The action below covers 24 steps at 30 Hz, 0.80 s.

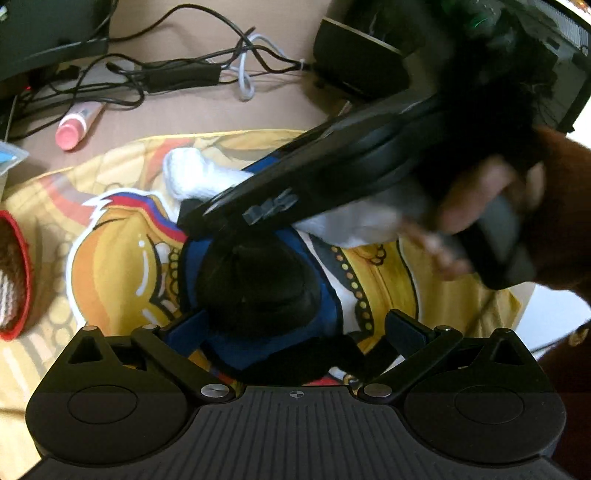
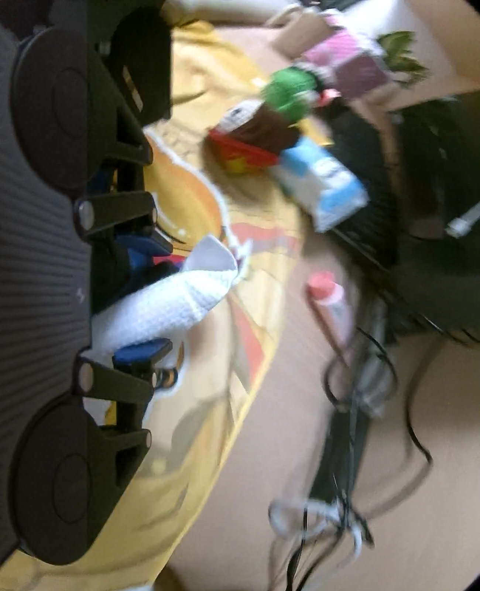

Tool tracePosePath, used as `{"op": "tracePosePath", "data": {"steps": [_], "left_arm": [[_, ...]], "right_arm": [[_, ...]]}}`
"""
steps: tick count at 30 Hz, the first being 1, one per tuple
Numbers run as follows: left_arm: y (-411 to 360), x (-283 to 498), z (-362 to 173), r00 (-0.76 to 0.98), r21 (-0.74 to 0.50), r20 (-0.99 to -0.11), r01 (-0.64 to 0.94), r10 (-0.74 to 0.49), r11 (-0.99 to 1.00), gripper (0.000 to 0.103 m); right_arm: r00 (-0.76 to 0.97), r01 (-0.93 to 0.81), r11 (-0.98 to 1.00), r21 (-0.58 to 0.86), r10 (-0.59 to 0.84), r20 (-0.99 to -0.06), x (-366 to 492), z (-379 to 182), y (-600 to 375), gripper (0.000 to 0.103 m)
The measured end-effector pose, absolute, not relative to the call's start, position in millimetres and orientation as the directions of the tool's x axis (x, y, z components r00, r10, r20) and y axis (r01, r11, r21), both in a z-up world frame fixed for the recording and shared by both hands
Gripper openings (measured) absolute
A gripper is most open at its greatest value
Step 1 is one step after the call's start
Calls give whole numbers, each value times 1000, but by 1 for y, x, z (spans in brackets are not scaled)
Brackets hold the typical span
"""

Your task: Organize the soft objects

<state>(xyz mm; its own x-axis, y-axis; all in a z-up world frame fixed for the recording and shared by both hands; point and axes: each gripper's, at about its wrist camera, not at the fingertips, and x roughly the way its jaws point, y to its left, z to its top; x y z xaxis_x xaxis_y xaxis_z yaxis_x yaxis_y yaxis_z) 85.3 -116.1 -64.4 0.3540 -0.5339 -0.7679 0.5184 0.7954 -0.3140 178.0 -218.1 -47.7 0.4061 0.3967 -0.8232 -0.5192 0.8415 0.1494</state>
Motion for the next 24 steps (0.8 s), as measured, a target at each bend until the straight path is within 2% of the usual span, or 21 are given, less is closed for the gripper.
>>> {"op": "tracePosePath", "data": {"steps": [1, 2, 3, 10, 16, 20, 24], "left_arm": [[-113, 85, -64, 357, -320, -767, 507, -533, 800, 103], [-109, 84, -63, 364, -327, -766, 490, -530, 808, 103], [-105, 83, -62, 371, -334, -763, 475, -529, 814, 103], [-85, 83, -44, 434, -358, -716, 442, -546, 822, 103], [-85, 83, -32, 466, -327, -712, 441, -525, 836, 103], [-83, 80, -34, 457, -314, -729, 439, -510, 842, 103], [-79, 76, -42, 430, -340, -735, 435, -524, 834, 103]], "right_arm": [[420, -535, 837, 116, 382, -823, 177, -49, -215, 40], [430, -549, 832, 81, 364, -826, 176, -48, -213, 15], [430, -560, 826, 71, 363, -827, 176, -46, -213, 6], [531, -490, 860, 142, 423, -734, 178, 11, -259, 5], [697, -456, 889, 30, 378, -610, 166, 70, -276, 6], [600, -541, 840, 32, 413, -685, 140, 48, -263, 6], [481, -573, 810, 122, 453, -751, 111, 21, -261, 8]]}}
